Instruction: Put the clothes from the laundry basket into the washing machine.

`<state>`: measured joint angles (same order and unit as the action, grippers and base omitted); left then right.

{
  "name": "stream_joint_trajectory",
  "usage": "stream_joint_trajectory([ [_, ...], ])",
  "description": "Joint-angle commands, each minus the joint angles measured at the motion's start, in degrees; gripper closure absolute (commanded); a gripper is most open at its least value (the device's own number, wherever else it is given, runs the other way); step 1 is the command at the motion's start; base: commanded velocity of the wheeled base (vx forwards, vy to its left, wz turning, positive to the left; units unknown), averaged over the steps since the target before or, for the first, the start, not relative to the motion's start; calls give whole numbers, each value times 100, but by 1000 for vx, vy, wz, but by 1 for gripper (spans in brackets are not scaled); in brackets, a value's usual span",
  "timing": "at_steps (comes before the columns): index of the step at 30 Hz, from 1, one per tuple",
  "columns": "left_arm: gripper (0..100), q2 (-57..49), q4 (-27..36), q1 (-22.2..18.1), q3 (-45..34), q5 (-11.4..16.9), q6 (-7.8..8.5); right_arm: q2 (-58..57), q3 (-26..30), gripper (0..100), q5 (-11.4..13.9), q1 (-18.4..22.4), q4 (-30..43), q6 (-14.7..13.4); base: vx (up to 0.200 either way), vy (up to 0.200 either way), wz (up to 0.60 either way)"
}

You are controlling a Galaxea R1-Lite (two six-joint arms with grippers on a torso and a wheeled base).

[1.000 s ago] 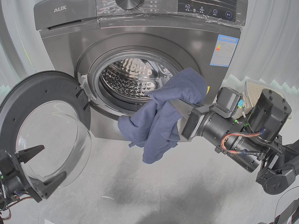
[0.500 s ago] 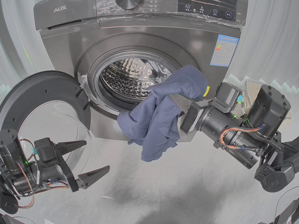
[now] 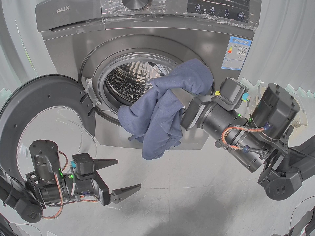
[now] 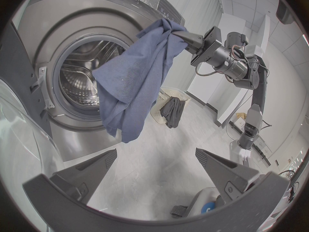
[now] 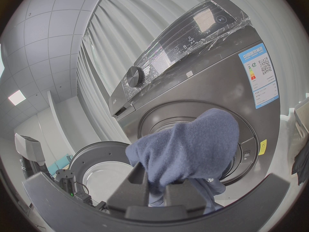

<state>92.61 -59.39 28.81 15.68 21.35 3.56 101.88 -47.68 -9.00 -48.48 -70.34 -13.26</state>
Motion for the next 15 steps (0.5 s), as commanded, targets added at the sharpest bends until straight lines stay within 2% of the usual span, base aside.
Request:
stream_joint_trajectory([
  [1, 0, 802, -486, 11, 120, 10, -75, 60, -5, 100, 3, -30, -15, -1, 0, 0, 0],
  [4, 0, 1040, -793, 11, 129, 10, -198, 52, 22, 100, -14, -30, -15, -1, 0, 0, 0],
  [5, 0, 1286, -1092, 11, 155, 1, -338, 52, 30, 100, 3, -30, -15, -10, 0, 0, 0],
  [6, 0, 1400, -1241, 11, 173, -16, -391, 52, 30, 100, 3, -30, -24, -10, 0, 0, 0],
  [15, 0, 2112, -1637, 11, 471, -60, -479, 60, 39, 100, 3, -47, -15, -10, 0, 0, 0],
])
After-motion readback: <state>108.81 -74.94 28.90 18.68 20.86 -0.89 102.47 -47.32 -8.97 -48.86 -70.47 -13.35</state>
